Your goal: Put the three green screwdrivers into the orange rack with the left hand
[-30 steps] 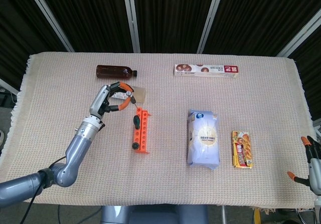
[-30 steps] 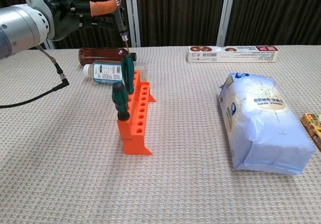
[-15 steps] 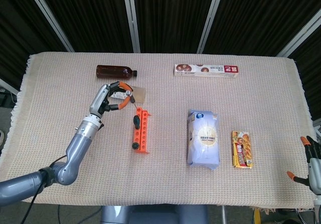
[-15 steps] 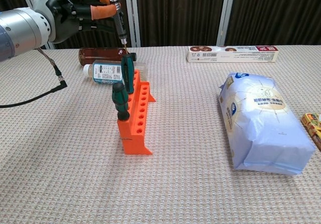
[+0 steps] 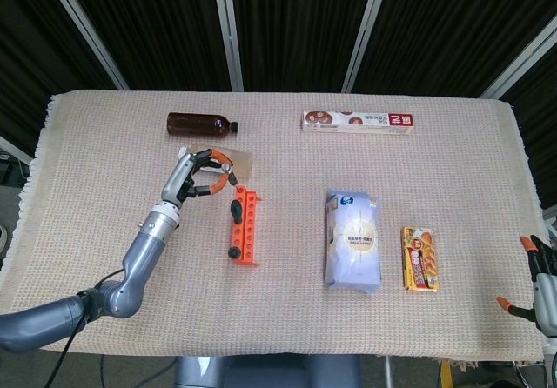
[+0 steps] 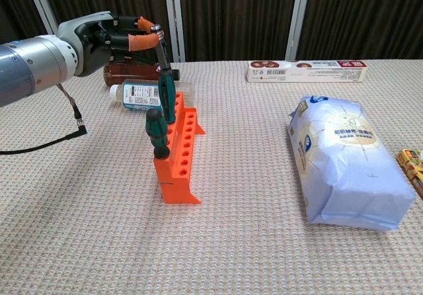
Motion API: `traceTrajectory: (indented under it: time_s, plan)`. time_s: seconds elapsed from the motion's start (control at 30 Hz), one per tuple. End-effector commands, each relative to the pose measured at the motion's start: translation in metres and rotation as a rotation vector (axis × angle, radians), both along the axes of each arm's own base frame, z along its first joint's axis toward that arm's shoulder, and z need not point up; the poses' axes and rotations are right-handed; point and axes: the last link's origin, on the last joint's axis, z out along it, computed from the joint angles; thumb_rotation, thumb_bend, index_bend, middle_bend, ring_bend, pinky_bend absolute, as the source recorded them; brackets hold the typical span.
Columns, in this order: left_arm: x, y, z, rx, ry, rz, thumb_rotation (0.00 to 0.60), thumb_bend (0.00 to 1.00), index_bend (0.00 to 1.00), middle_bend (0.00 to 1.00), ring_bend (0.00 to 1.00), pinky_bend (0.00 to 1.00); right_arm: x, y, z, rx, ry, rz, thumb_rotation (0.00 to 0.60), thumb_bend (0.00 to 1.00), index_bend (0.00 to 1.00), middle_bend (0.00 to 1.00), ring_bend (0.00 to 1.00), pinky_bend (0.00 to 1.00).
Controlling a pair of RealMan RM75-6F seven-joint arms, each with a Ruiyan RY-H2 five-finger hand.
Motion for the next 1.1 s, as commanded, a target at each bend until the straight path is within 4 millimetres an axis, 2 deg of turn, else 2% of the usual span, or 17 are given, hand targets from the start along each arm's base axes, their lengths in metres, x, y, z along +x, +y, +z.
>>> traceTrajectory:
  time_s: [0.03, 0.5, 1.1]
  plan:
    - [0.0, 0.0, -0.002, -0.003, 0.007, -0.001, 0.6, 0.55, 0.7, 0.38, 0.2, 0.27, 0.0, 0.0, 0.0, 0.0, 0.0, 0.0, 0.6, 0.0, 0.0, 0.0, 0.0, 0.0]
    - [-0.001, -0.003, -0.016, -0.023, 0.054, -0.011, 0.6, 0.55, 0.7, 0.38, 0.2, 0.27, 0.0, -0.001, 0.001, -0.001, 0.002, -0.001, 0.6, 0.0, 0.0, 0.0, 0.0, 0.0]
    - [-0.002, 0.001, -0.02, -0.023, 0.066, 0.003, 0.6, 0.55, 0.69, 0.37, 0.2, 0.27, -0.002, -0.001, 0.001, 0.0, 0.003, -0.01, 0.6, 0.0, 0.0, 0.0, 0.0, 0.0]
